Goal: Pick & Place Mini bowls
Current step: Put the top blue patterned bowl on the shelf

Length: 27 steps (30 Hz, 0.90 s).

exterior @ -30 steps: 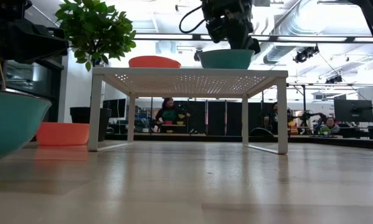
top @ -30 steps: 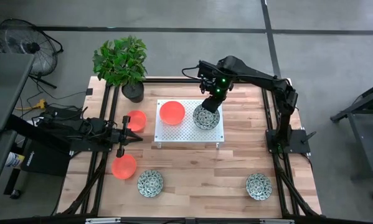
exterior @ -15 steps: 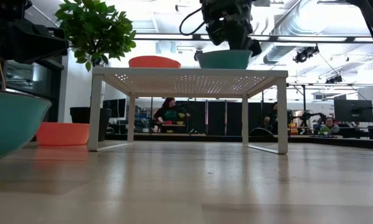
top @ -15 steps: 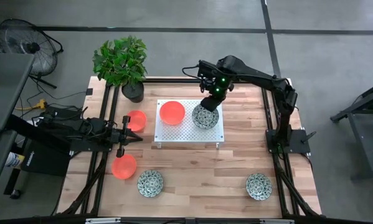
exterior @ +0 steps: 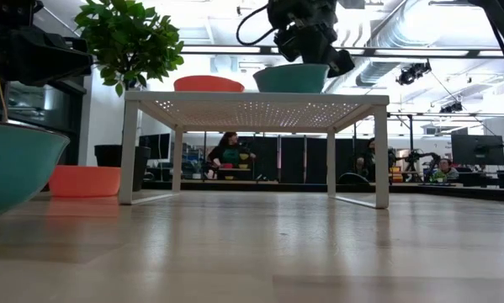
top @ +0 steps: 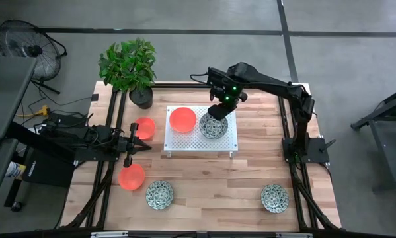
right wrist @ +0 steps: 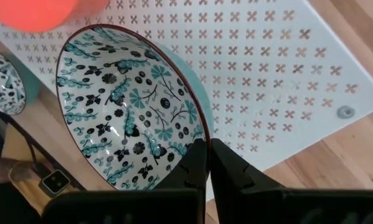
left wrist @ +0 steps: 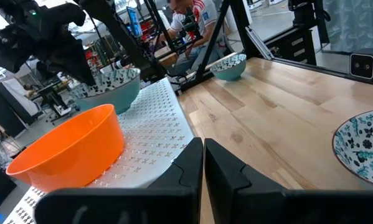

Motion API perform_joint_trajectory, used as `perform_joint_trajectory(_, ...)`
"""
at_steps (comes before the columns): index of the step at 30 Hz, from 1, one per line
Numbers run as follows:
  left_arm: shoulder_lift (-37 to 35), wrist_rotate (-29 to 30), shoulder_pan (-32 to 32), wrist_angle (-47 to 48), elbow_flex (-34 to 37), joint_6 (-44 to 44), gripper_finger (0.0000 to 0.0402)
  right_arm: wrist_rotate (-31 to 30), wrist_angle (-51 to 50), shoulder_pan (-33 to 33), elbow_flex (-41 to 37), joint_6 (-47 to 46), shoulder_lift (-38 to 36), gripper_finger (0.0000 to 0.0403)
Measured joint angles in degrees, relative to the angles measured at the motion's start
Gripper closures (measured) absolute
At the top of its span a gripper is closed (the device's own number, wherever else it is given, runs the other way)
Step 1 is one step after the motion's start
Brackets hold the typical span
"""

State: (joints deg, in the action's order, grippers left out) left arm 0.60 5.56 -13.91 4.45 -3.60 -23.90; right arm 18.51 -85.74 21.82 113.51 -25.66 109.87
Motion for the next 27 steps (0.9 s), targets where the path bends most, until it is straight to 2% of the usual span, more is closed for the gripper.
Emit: perform_joint_trajectory(27,0.02,0.0,0.02,0.0,0.0,-0.01,0.0392,-2.03,-4.22,-0.08,0.0,0.62,0.13,0.0403)
